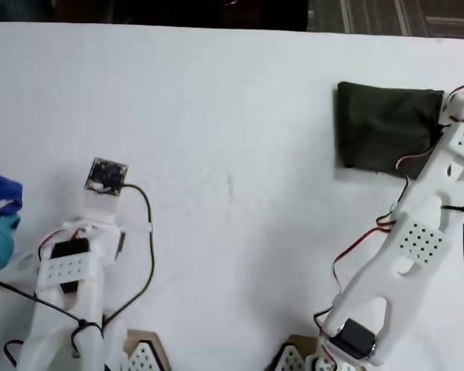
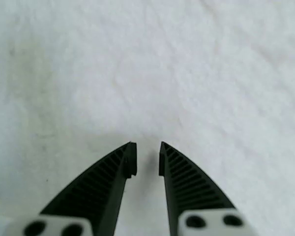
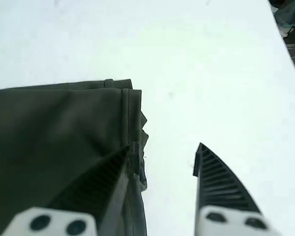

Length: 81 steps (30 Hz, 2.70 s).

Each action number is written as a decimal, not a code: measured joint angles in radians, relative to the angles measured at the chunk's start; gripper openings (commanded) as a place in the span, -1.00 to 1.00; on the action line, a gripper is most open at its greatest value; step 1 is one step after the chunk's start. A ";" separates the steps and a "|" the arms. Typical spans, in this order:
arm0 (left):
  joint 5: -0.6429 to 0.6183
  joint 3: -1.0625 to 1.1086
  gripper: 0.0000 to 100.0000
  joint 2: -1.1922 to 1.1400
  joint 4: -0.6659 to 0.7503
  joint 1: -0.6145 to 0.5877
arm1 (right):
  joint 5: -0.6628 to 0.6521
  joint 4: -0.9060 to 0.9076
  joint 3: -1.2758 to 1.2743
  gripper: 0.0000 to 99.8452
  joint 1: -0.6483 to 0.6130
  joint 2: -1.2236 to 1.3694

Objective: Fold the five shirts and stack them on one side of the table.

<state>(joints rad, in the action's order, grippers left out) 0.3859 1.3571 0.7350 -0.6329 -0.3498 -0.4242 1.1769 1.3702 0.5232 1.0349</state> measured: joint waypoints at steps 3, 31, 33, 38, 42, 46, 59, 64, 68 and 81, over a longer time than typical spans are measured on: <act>0.000 0.000 -0.80 0.000 0.000 0.000 | 0.000 0.104 0.000 -0.65 -0.006 -0.077; 0.000 0.000 -0.80 0.000 0.000 0.002 | 0.000 0.571 -0.750 -0.65 -0.486 -1.229; 0.000 0.000 -0.80 0.000 0.000 0.000 | 0.000 0.535 -1.008 -0.65 -0.525 -1.358; 0.000 0.000 -0.80 0.000 0.000 0.002 | 0.000 0.241 -1.695 -0.65 -0.546 -1.623; 0.000 0.000 -0.80 0.000 0.000 0.002 | 0.000 -0.020 -2.179 -0.65 -0.548 -1.821; 0.000 0.000 -0.80 0.000 0.000 0.000 | 0.000 -0.170 -2.489 -0.65 -0.548 -1.956; 0.000 0.000 -0.80 0.000 0.000 0.000 | 0.002 -0.479 -2.862 -0.65 -0.549 -2.045; 0.000 -0.002 -0.79 0.000 -0.002 -0.017 | 0.002 -0.508 -2.878 -0.65 -0.549 -2.048; 0.000 -0.150 -0.75 0.000 -0.135 -0.170 | 0.002 -0.511 -2.880 -0.65 -0.549 -2.050; 0.000 -0.809 -0.51 -0.041 -0.529 -0.482 | 0.002 -0.511 -2.880 -0.65 -0.549 -2.050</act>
<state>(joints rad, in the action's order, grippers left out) 0.3859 0.5485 0.6935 -1.1623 -0.8316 -0.4227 0.6659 -1.5098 -0.0261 -1.0150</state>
